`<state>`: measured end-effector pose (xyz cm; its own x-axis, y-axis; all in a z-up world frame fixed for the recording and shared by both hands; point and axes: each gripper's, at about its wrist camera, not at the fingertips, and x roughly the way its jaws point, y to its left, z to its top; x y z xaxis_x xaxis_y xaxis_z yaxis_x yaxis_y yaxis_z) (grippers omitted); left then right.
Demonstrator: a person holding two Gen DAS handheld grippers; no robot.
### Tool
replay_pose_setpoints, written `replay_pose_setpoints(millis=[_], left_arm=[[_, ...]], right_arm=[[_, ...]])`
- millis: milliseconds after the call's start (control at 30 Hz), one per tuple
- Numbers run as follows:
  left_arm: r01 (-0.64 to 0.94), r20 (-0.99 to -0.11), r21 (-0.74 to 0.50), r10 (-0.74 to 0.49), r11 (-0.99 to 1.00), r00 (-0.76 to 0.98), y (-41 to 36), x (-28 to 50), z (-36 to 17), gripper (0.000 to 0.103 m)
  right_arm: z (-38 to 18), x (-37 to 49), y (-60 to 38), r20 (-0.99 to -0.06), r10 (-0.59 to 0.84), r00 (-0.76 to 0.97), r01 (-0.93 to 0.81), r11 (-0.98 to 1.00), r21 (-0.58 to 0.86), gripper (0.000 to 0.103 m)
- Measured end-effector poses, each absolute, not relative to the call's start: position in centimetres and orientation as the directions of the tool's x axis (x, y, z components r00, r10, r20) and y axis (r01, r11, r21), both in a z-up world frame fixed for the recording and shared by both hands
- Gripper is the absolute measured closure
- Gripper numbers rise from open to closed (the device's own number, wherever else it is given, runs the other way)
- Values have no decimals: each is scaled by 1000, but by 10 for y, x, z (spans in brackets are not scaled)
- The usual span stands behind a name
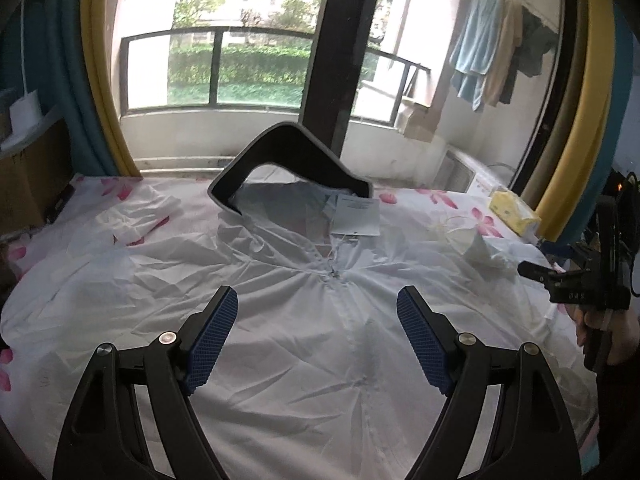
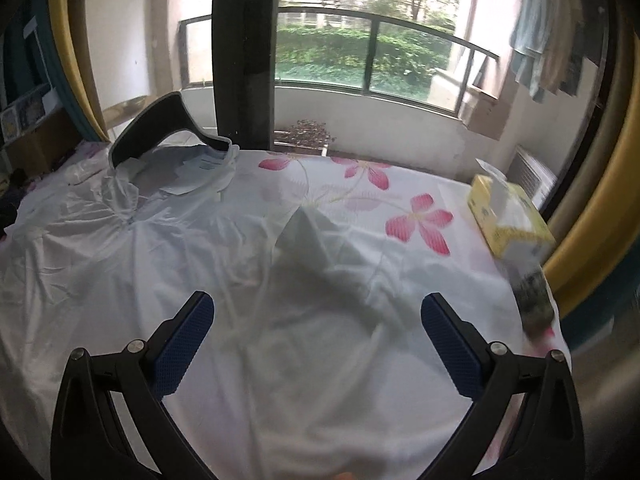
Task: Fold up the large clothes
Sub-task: 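Reach the right tool to the shirt sleeve cuff and close on it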
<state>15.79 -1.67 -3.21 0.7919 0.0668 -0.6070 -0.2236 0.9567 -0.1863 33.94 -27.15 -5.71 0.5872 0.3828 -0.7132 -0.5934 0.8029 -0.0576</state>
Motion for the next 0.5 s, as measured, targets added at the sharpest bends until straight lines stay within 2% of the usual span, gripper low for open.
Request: replay_pose_setpoints(millis=[100, 200, 267, 300, 467, 500], left_arm=[[-197, -612, -197, 36, 960, 790, -11, 168, -38, 18], [-208, -624, -180, 52, 961, 779, -6, 177, -42, 18], [-227, -640, -188, 56, 956, 767, 1, 184, -47, 18], [-236, -644, -193, 58, 952, 763, 4, 186, -49, 18], [-265, -665, -231, 47, 936, 746, 23, 193, -60, 18], [-269, -668, -232, 48, 935, 743, 25, 193, -62, 18]], right_arm=[[-65, 358, -262, -732, 387, 560, -615, 787, -55, 12], [-76, 375, -252, -750, 382, 540, -629, 775, -59, 14], [-84, 385, -246, -764, 383, 520, -641, 766, -52, 22], [-88, 390, -243, -772, 380, 510, -644, 764, -50, 30], [-109, 405, -230, -802, 352, 482, -648, 759, -57, 31], [-112, 406, -228, -806, 352, 476, -651, 757, -53, 37]])
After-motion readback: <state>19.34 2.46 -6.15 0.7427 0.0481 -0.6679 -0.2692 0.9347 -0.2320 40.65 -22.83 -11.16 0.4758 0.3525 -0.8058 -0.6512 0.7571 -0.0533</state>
